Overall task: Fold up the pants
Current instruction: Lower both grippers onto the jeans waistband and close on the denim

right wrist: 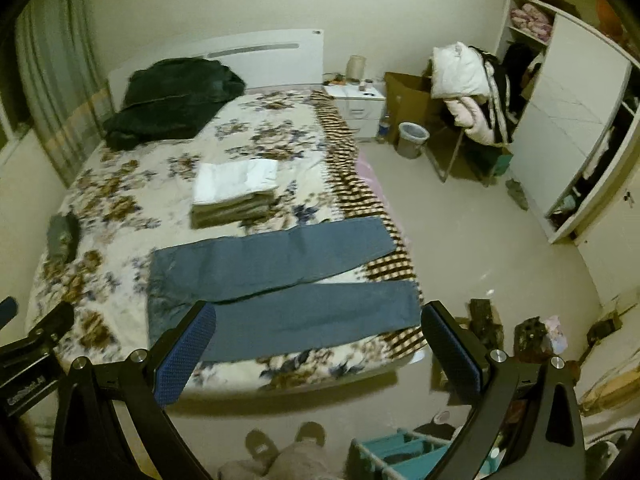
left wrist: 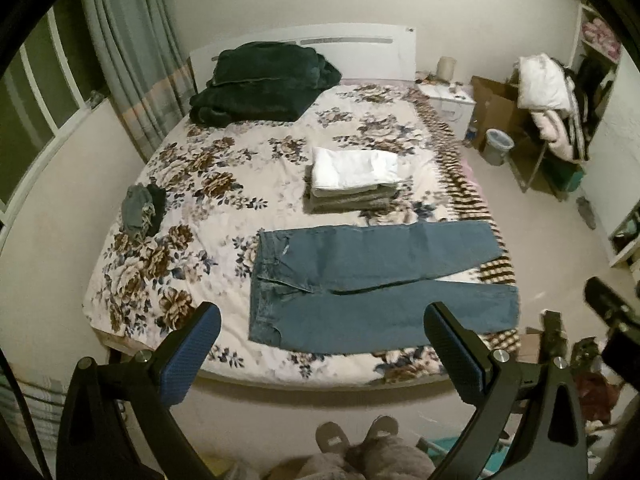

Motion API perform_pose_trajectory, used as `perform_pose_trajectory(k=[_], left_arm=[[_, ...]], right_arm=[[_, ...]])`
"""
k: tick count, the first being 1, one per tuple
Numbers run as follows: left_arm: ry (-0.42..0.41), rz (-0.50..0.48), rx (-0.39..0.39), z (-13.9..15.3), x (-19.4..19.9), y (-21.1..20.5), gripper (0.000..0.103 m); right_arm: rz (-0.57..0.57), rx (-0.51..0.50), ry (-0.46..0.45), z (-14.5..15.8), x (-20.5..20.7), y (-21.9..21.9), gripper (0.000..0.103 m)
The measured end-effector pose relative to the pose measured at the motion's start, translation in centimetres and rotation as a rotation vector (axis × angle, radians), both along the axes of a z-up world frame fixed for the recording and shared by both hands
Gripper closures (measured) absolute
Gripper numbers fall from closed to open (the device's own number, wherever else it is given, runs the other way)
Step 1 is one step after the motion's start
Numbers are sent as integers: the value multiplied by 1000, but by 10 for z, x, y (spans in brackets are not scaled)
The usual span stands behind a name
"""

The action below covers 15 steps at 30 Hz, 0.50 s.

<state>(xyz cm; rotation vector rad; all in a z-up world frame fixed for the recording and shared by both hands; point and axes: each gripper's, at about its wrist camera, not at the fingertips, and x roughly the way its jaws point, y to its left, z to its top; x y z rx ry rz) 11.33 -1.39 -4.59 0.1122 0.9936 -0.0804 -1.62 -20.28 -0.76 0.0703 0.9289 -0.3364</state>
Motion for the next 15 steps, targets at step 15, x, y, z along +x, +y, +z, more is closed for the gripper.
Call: perform_pose_trajectory(k=[15], left_arm=[[153,77,123,-150,188,-79,0]], right_arm=[[95,13,221,-192,273,-112,0]])
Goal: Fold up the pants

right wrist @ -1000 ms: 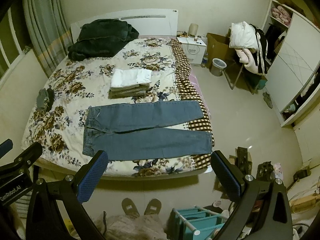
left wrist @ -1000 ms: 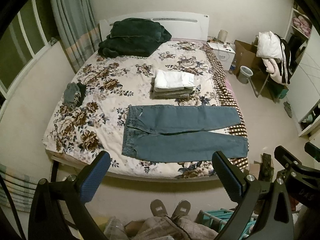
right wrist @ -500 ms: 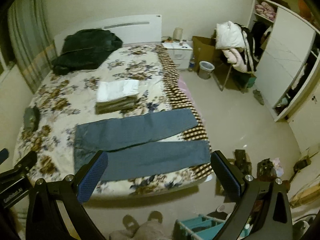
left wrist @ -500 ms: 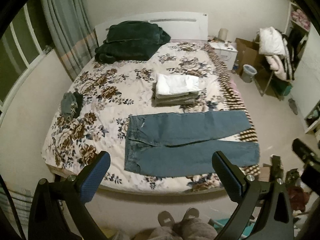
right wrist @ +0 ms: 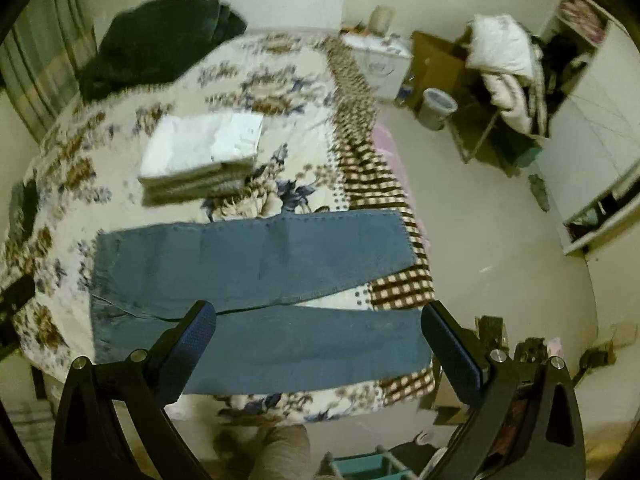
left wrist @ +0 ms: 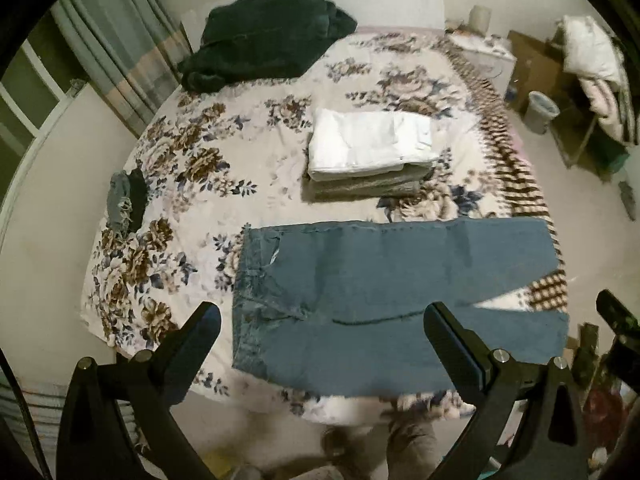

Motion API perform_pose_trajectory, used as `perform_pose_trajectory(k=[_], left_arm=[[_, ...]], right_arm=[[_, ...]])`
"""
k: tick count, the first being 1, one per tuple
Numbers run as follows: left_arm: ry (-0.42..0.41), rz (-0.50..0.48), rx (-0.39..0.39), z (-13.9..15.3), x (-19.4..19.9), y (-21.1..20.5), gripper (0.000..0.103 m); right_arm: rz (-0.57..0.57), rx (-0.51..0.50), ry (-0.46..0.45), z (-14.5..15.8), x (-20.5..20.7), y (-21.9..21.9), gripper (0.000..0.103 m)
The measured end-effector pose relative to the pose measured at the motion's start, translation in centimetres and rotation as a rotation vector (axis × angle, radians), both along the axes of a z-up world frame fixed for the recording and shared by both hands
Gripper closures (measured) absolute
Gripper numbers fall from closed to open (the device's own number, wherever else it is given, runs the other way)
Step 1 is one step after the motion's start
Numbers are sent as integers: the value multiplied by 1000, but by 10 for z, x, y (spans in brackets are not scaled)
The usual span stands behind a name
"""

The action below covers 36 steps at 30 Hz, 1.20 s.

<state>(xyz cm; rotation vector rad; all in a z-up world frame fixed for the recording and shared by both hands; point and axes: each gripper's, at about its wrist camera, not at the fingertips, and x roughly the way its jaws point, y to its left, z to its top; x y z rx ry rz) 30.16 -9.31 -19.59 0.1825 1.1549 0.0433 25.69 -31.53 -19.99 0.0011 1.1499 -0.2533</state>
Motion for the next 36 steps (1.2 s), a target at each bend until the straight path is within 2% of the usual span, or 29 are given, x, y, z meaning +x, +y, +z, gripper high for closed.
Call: perform_pose_trajectory(k=[4,8,10,13,14,19,22,25,27,29,30,32,34,35,36], left_arm=[[62,22,21,-55,54,-20,0],[113,15,51,-115,99,-34,0],[138,-11,84,-152,122,-41,0],[192,-76,146,-216,156,-52,0],[214,-106,174,-240,167,-57,0],[318,-271,269,-334,204,-71,0],[396,-382,299,-377,217,-80,0],[447,-461,295,-400,223,-84,0],[475,-481,252,-405,227,-84,9],[514,-492,136,-403,228,-82,48],[524,-498,101,-401,226,-82,55],[500,-529,112,-394,220,-87,79],[464,-527,141,-386,215,-87,90],[453,-512,138,-382,215,-84,96],[442,-486,117,-375,216,-78,97]], right_arm=[[90,-7,76,-71,86,-19,0],[153,-48,154,-154,164,-28,0],[190,-74,204,-207,205,-33,0],[240,-102,269,-270,240,-30,0],[269,-109,308,-302,255,-28,0],[400,-132,484,-411,298,-11,0],[488,-179,556,-453,308,-3,1],[554,-146,625,-481,323,0,1],[578,-119,648,-489,328,2,8],[588,-50,669,-494,330,1,36],[591,-28,667,-492,330,2,46],[580,-10,654,-490,328,3,77],[552,9,644,-486,324,1,90],[536,16,623,-481,322,-3,93],[518,25,605,-476,319,-6,94]])
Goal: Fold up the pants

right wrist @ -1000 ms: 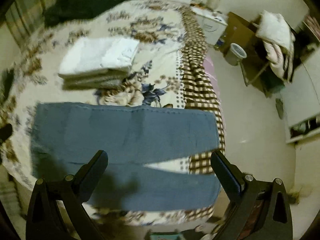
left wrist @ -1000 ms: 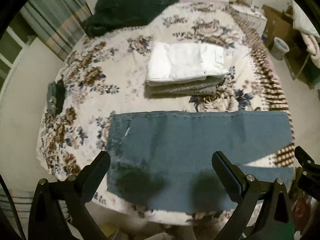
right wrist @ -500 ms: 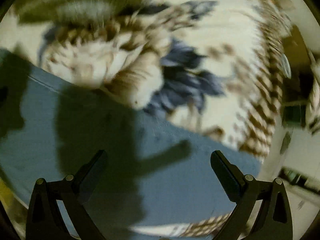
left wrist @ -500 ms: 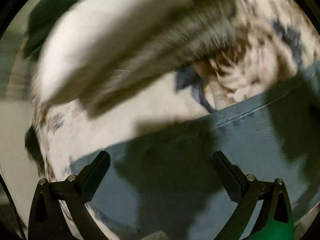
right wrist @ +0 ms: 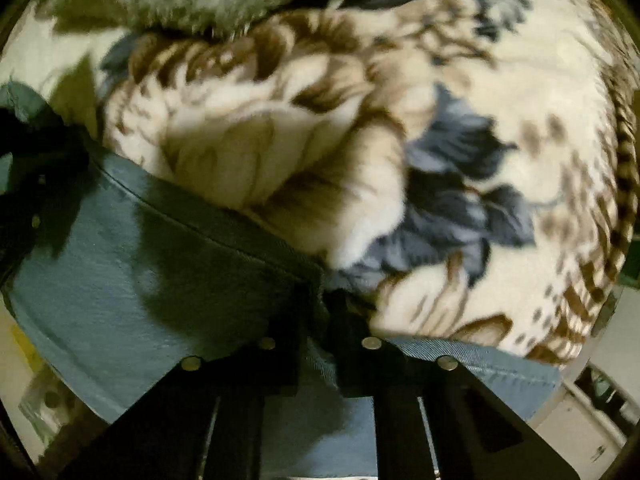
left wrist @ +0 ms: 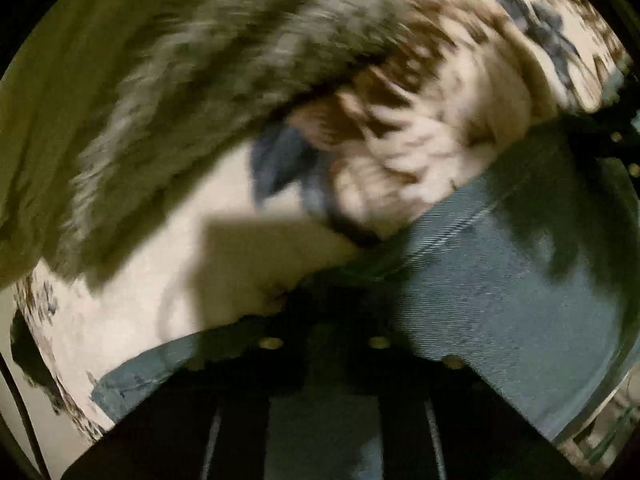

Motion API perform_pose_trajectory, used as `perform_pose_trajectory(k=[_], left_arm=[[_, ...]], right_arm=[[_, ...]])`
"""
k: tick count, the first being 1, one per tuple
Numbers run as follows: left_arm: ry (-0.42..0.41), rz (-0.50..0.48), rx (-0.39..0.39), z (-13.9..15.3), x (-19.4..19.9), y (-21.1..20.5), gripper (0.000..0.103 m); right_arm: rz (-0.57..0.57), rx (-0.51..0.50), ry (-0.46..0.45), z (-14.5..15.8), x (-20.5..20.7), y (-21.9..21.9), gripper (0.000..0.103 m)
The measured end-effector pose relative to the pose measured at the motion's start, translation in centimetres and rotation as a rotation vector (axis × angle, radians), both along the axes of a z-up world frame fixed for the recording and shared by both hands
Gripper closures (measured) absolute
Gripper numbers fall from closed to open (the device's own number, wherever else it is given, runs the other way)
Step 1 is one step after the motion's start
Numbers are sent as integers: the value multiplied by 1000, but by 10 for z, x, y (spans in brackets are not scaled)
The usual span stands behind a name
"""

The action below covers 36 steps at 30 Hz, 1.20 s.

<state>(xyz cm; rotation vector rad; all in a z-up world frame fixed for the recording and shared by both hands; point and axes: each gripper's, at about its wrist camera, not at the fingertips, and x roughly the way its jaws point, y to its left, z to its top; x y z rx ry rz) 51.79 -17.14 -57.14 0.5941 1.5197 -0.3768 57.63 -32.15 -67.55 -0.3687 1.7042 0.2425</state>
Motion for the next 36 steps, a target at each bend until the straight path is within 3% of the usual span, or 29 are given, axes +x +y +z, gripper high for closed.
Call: perform_pose_trajectory(k=[8,12,14,18,23,27,33,36], left_arm=[[-146,157,-82,90,-21,23,100],[-219,240,-127,132,-60,27,100],[-244,304,-151,141,-91,28,100],[-236,442,-208,123,-134,54,101],[-107,583,-243,88,-222,76,103],[17,643,-251,45,-267,81,103],[-15,749,-282,41,-258,116,102],[-10,841,-328,42,-244,145,94]], right_arm=[[-158,92,-185,65,-46,-25,97],[-196,143,-262,122,-90,-38,97],[-202,158,-312,145,-107,-30,97],[-199,157,-362,172,-167,-16,97],[-212,138,-314,155,-252,-8,97],[-168,99,-233,113,-315,12,97],[-140,10,-202,55,-354,30,97],[-142,-7,-124,21,-374,38,96]])
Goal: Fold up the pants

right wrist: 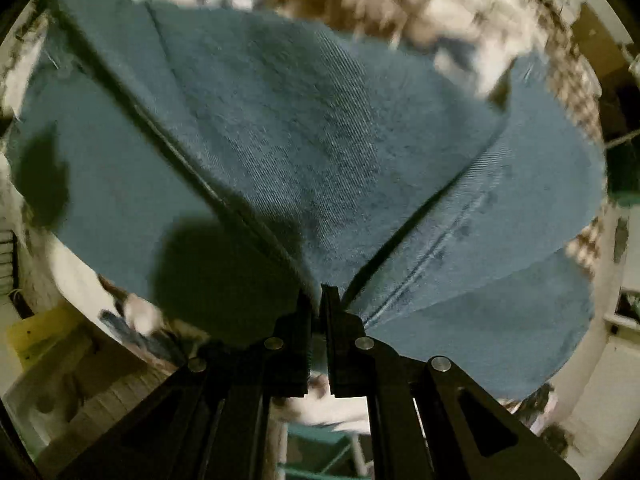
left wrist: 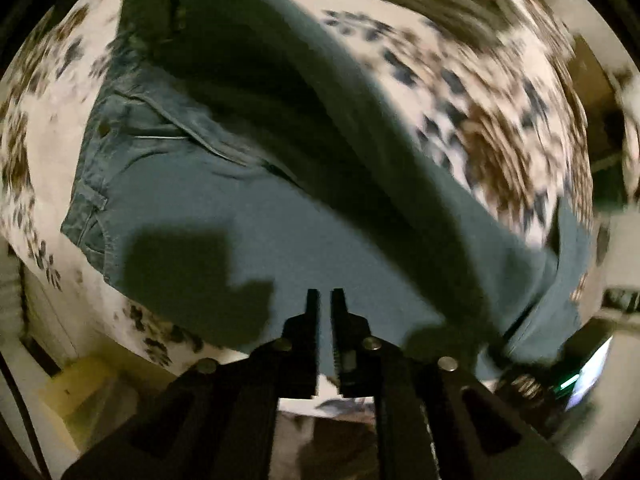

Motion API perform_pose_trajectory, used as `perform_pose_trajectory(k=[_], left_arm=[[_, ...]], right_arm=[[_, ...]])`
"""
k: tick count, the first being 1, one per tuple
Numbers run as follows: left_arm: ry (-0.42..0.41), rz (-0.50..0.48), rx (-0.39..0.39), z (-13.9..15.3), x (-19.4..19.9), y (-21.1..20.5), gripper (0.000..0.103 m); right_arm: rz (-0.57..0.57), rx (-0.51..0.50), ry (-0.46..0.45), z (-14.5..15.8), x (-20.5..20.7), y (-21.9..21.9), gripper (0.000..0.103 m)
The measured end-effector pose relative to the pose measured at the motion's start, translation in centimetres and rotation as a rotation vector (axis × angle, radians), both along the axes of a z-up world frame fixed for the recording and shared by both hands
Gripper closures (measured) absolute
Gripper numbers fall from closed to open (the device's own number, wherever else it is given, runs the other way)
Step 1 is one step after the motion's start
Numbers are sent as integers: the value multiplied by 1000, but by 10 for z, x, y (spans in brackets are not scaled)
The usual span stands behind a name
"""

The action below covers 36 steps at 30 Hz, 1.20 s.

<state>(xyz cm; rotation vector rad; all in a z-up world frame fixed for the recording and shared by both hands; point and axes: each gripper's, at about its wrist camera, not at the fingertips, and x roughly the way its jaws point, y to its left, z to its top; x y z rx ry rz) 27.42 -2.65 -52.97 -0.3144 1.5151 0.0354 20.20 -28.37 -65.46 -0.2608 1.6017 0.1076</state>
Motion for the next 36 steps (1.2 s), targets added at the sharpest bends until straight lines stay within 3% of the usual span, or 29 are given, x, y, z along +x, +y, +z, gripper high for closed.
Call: perform_pose_trajectory(k=[3,4,5,7,12,15,18,22,26,27,29,32,36], left_arm=[[-18,73,-36,7,8,28,82],[-31,95,-51,11,15,35,74],[-42,112,-57,13,20,39,67],[-61,151,-78,17,34,48,52],[-67,214,-54,11,51,77,49],[-48,284,-63,0,55,95,49],[-76,290,-21,0,65,99,49],[-81,226,80,-3,83,92,49],[-87,179,137,-8,96,86,50],[-94,174,142,-8,98,86,53],[-107,156,155,-8,102,83,70],[-128,130,184,-7,104,77,79],[-145,114,202,-5,103,76,84]], right_arm=[[-31,14,26,-8,-7,6,84],[-68,50,42,-6,-6,4,65],[-139,116,52,2,-4,0,39],[-229,198,32,20,-2,-6,17],[-497,333,-59,71,-5,-33,16],[-646,313,-131,88,-6,-58,16],[-749,248,-160,84,11,-93,16],[-878,216,-133,59,27,-130,16],[-903,197,-103,46,38,-140,16],[-896,185,-100,46,41,-138,16],[-878,152,-95,45,51,-133,16],[-864,129,-84,46,54,-128,16],[-841,109,-78,50,62,-124,17]])
